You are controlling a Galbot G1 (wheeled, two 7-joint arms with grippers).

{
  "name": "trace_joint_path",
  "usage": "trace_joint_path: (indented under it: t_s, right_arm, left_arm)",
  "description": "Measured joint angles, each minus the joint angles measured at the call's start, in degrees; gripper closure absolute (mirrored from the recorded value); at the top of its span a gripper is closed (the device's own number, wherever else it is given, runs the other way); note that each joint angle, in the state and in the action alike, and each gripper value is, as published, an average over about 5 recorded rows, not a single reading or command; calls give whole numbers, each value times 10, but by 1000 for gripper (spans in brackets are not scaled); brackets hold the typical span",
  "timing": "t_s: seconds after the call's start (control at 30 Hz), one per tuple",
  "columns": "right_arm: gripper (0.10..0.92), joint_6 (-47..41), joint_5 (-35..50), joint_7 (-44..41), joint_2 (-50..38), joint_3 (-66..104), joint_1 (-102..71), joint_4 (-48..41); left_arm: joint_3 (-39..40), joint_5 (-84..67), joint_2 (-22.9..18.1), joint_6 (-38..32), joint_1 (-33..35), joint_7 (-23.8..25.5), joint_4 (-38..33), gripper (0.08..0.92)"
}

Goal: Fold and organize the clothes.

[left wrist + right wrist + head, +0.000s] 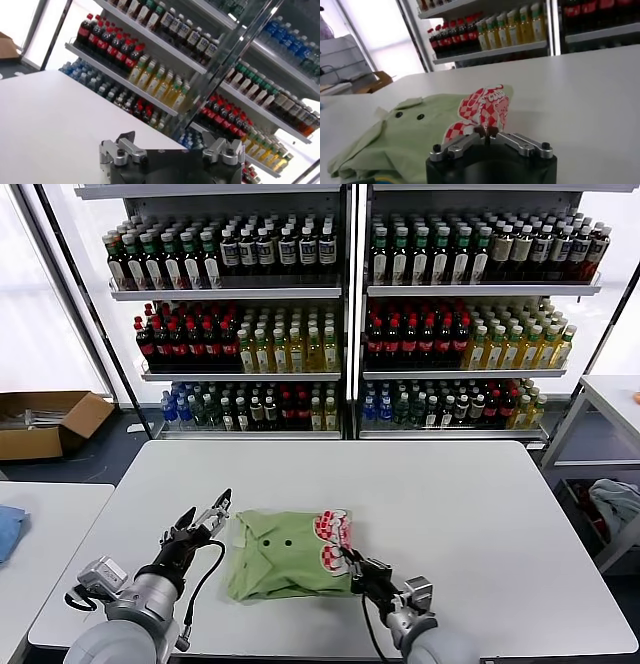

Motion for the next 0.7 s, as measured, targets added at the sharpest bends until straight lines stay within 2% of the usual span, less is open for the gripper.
trace_joint_path:
  t_s: [0.13, 0.23, 0.7]
  right_arm:
    - [897, 7, -4, -10, -26, 36, -26, 20]
    - [846, 14, -6, -14, -41, 61, -45, 34]
    - [439, 56, -12, -10, -51, 97, -92, 82]
  left_arm:
    - [5, 4, -4, 1, -3, 0, 1, 177]
    - [9, 9, -7, 1, -4, 1, 2, 177]
    - [13, 18, -7, 5, 10, 1, -10, 177]
